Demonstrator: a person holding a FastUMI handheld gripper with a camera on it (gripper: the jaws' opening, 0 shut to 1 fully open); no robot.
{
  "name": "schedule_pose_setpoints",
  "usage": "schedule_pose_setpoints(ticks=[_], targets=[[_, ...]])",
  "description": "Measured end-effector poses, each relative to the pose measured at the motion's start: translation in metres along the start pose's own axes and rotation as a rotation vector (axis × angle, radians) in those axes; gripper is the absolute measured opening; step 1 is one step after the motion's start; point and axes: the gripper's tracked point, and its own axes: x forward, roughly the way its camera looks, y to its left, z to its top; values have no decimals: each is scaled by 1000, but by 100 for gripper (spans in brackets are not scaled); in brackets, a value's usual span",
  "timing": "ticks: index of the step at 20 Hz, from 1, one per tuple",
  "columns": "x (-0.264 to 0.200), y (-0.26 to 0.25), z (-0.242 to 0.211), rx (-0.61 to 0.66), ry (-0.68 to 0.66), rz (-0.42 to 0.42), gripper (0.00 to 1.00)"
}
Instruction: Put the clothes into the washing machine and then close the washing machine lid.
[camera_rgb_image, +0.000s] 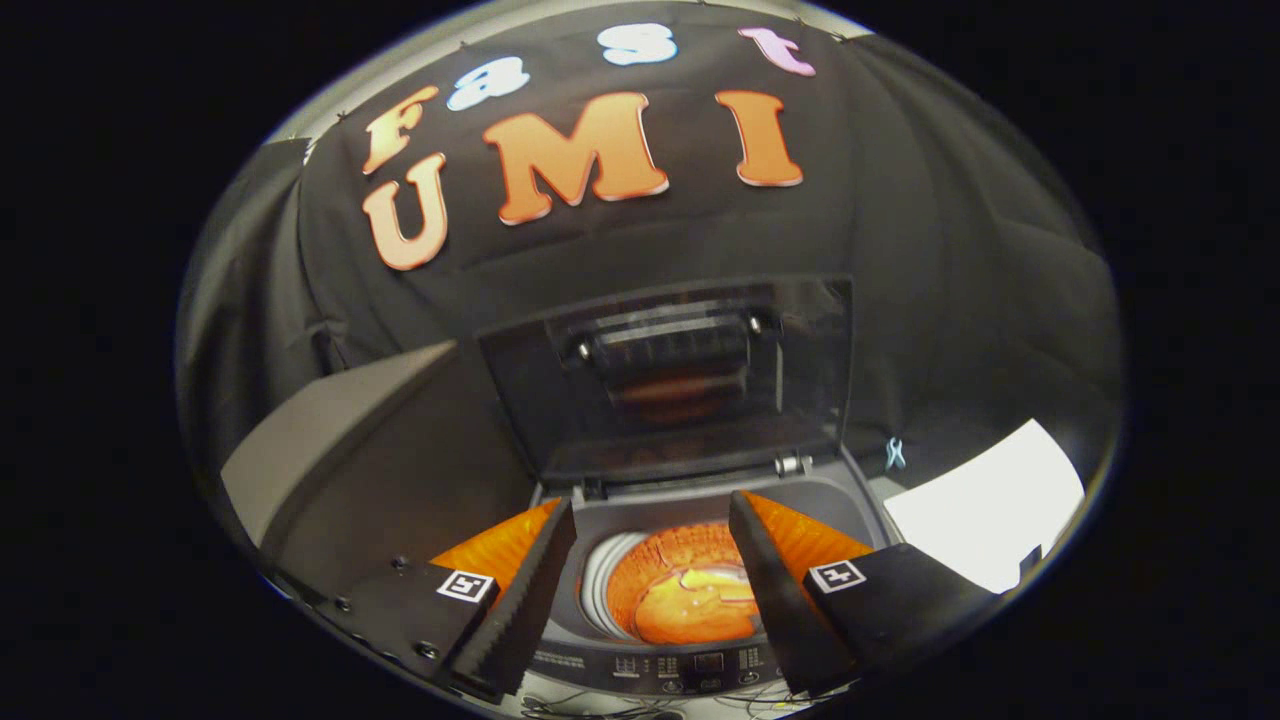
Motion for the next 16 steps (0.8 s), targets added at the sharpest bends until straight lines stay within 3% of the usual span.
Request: schedule_pose_setpoints(ticks=[5, 9, 16], targets=[[-10, 25, 98, -53, -129, 51, 98], [27, 28, 165, -43, -181, 60, 98], [133, 13, 182, -109, -112, 18, 99]])
